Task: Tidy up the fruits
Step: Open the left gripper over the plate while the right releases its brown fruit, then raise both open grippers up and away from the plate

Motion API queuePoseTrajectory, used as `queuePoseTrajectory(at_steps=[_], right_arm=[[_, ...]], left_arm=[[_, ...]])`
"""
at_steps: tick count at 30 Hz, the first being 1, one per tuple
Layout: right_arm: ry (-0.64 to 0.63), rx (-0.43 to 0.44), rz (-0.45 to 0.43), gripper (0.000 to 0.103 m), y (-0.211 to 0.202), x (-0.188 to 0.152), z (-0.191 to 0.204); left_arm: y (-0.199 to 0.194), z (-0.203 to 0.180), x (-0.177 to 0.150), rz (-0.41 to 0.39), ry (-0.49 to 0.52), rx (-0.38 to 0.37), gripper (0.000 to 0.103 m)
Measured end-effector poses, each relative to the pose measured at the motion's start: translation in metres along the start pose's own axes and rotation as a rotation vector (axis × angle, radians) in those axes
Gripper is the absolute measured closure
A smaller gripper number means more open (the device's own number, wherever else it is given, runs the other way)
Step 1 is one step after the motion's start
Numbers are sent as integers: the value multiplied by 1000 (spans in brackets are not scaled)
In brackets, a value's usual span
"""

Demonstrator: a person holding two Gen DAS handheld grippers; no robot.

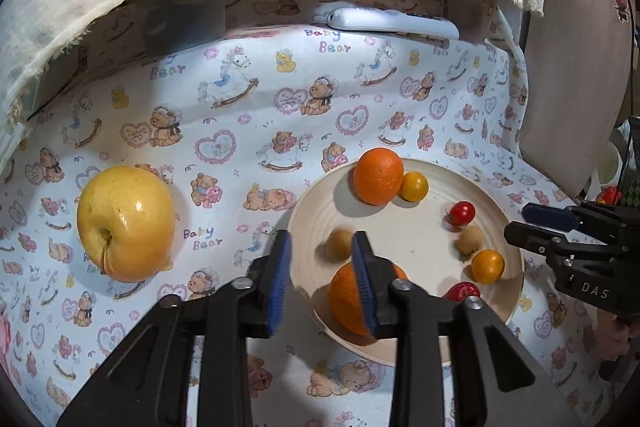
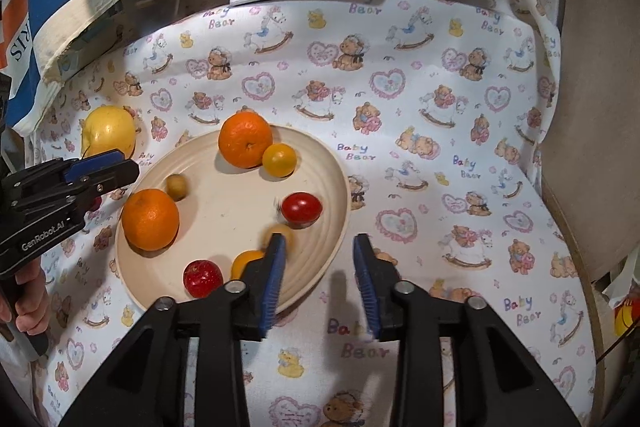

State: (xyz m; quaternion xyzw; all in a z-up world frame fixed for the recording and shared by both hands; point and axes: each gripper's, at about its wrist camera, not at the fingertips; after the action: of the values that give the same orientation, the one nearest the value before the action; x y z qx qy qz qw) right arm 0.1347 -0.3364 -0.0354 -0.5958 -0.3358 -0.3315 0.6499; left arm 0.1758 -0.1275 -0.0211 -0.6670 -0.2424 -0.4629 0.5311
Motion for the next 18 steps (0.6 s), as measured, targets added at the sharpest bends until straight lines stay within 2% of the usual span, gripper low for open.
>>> queuePoseTrajectory(at_steps=[6, 7, 8, 9, 12, 14, 18], right_arm=[[45, 14, -109, 58, -22, 12, -10], [57, 11, -144, 55, -27, 14, -11], [60, 3, -171, 47, -30, 15, -11], [56, -9, -201, 44, -34, 15, -11], [35, -29, -275, 42, -45, 18, -8], [33, -19, -302, 42, -51, 21, -7], [46, -27, -344, 42, -59, 24, -12]], left_arm=[[-11, -2, 0, -66, 17, 6, 55], [-15, -2, 1, -86, 13, 10, 52], [-19, -2, 1, -115, 8, 15, 51], [-23, -1, 1, -148, 3, 19, 48], [-38, 1, 4, -246, -21, 38, 38], [-47, 2, 7, -294, -33, 81, 37], [-62, 2, 11, -365, -40, 92, 37]])
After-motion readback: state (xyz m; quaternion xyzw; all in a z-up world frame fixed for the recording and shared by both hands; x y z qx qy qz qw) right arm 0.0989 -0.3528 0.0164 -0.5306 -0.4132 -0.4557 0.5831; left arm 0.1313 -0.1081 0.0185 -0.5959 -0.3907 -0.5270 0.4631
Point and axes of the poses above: each gripper's, at about its wrist camera, not at the fingertips, and y roughly the way its jaws point, z to its left, x to its top, and after that the axes turned 11 degrees about -z, right-handed
